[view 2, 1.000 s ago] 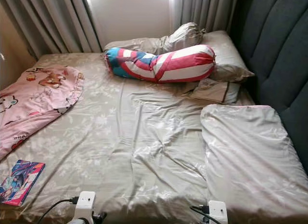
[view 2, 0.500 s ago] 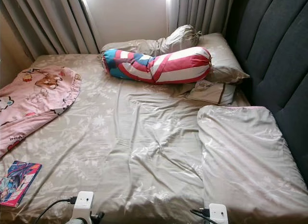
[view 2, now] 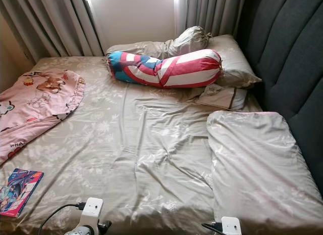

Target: Clean up the room

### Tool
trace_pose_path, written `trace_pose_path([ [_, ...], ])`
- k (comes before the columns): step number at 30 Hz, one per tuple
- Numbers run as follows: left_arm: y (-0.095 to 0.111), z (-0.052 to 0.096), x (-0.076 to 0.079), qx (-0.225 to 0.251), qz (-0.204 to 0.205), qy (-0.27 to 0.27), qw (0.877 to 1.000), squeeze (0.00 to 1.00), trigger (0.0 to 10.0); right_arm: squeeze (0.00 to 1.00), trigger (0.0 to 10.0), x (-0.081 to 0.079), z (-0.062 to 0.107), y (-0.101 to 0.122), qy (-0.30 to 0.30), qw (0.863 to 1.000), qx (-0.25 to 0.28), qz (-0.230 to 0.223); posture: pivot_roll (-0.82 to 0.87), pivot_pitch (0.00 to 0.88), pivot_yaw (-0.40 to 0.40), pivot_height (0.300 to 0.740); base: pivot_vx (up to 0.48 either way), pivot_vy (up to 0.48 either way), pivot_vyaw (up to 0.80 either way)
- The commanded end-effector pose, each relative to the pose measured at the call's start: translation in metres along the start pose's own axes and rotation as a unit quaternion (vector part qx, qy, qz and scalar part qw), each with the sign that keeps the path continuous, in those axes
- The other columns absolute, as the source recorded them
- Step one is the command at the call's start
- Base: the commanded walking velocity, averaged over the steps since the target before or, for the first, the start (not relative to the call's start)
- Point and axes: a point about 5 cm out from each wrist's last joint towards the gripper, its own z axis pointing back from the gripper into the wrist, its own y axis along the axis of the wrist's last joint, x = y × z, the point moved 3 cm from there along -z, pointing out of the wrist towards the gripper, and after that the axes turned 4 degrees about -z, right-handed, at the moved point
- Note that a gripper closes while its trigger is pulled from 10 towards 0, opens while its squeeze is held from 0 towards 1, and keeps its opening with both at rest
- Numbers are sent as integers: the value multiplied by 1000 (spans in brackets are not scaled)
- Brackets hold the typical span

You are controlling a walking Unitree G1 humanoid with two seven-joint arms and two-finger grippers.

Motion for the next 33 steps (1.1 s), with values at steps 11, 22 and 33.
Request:
trace_pose_path([
  [11,-5,1,-4,-12,-13,2,1000,0,10000,0,10000,-23,-1,-4,18,1000,-13,7,-109,0,9,740,0,381,0],
  [22,-5,1,-3,-11,-18,-2,1000,0,10000,0,10000,-38,-1,-4,28,999,-14,10,-107,0,8,740,0,437,0],
  [33,-4,0,-5,-11,-17,0,1000,0,10000,0,10000,-43,3,-23,33,999,-26,14,-106,0,7,740,0,437,0],
])
